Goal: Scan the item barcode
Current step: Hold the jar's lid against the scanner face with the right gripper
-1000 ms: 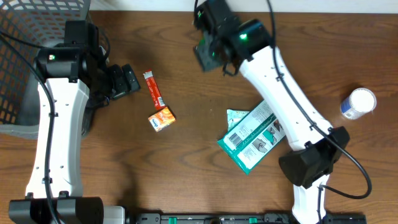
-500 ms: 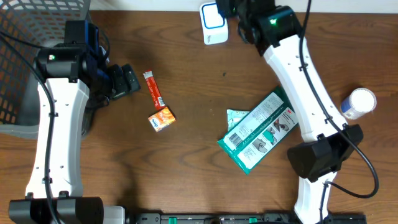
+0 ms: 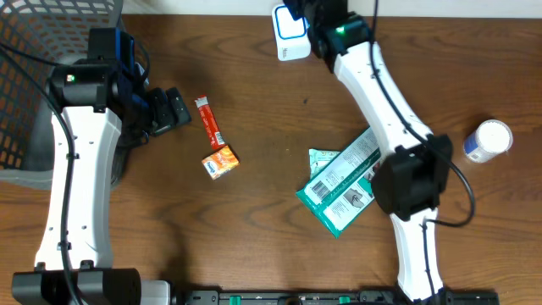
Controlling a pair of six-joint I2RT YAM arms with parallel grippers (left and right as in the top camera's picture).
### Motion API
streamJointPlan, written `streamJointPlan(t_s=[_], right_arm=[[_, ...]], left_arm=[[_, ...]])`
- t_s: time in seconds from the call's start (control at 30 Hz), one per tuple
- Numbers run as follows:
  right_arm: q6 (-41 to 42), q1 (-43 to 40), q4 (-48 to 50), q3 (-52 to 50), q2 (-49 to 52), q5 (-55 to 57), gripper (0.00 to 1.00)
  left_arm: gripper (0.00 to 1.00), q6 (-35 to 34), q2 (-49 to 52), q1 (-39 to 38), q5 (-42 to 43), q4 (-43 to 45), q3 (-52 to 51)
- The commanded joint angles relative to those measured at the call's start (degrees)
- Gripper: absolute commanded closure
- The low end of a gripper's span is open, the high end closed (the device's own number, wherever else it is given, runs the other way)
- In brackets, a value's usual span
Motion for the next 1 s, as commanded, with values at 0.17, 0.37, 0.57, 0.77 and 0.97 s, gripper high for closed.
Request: streamJointPlan(t_s=[0.17, 0.37, 0.57, 0.77, 0.97], right_arm=[[-16.41, 0.17, 9.94, 1.22, 7.89, 0.72, 0.64], [-21.35, 0.07, 14.75, 1.22, 12.17, 0.72, 0.64], [-22.58, 0.07, 16.59, 1.22, 14.36, 0.70, 0.64], [-20.37, 0.07, 15.63, 1.22, 15.93, 0.72, 0.65], [-20.37, 0.07, 14.45, 1.22, 16.06, 0.74, 0.64]], left_arm=[[0.01, -0.26, -0.90, 0.02, -0.33, -0.26, -0.28], [0.01, -0.26, -0.90, 0.02, -0.33, -0.26, -0.28], [0.01, -0.26, -0.90, 0.04, -0.33, -0.26, -0.28], [0.01, -0.26, -0.90, 0.04, -0.33, -0.26, -0.28], [0.01, -0.26, -0.90, 0.02, -0.33, -0.26, -0.28]])
